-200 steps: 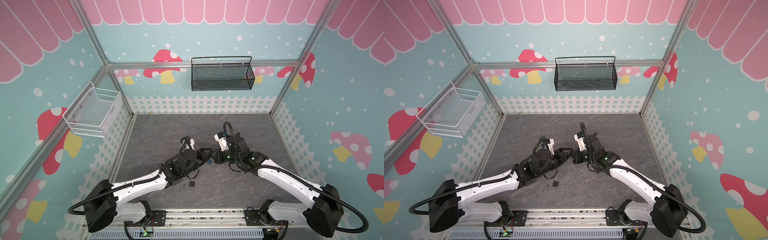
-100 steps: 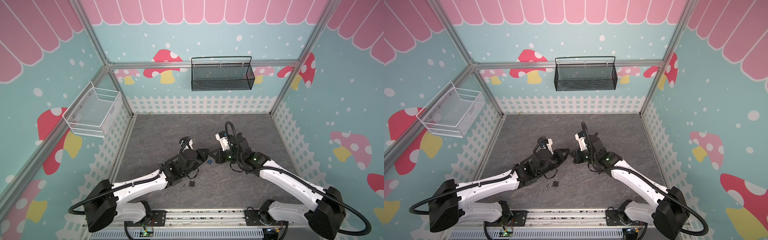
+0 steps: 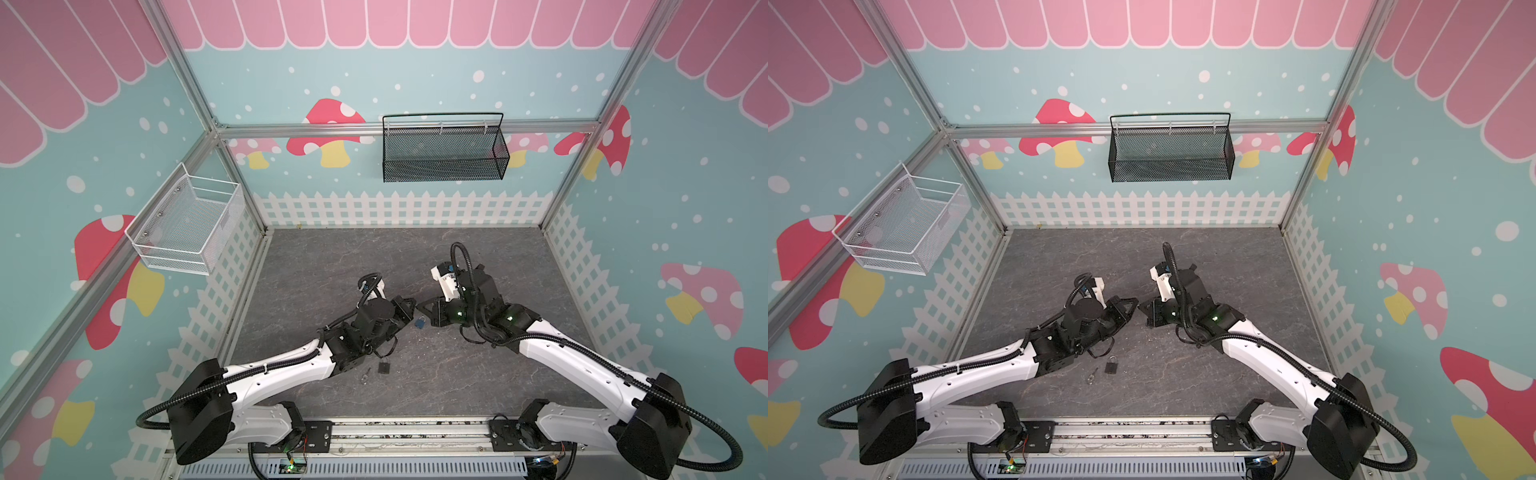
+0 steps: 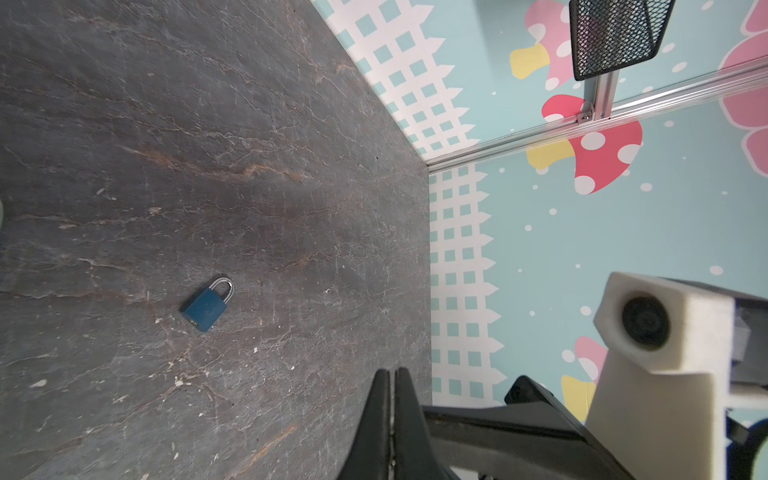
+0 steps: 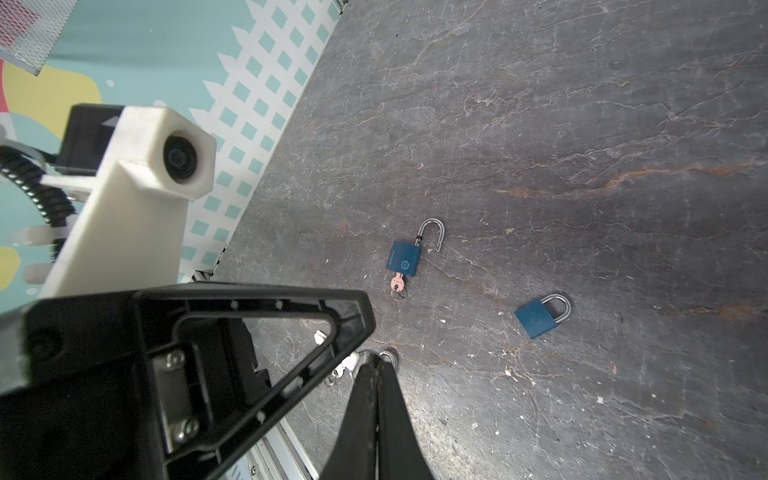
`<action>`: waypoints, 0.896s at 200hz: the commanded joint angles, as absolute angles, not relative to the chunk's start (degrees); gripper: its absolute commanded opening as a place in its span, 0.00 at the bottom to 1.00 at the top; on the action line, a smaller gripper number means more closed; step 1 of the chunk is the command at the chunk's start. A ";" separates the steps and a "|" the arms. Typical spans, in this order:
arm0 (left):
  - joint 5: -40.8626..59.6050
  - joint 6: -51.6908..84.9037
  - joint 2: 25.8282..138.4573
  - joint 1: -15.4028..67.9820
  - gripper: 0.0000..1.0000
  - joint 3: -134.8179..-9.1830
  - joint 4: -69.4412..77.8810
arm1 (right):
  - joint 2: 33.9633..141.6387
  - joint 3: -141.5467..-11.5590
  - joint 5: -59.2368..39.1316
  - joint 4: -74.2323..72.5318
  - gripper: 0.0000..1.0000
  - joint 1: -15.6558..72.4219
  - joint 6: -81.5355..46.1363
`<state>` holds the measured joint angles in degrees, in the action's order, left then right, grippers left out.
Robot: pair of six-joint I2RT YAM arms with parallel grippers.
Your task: Unlock with the key
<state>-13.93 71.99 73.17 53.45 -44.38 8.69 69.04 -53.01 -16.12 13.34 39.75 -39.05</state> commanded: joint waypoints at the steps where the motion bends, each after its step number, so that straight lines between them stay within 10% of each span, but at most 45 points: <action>1: -15.05 71.20 72.38 53.70 0.00 -44.30 8.82 | 68.51 -54.97 -16.59 13.62 0.02 39.55 -38.42; 86: 0.72 53.03 69.98 47.64 0.00 -47.88 8.89 | 63.11 -55.96 -30.59 14.24 0.40 32.03 -33.27; 179: 14.16 38.76 71.24 44.65 0.00 -54.88 9.13 | 65.28 -53.44 -58.94 4.82 0.45 22.59 -33.89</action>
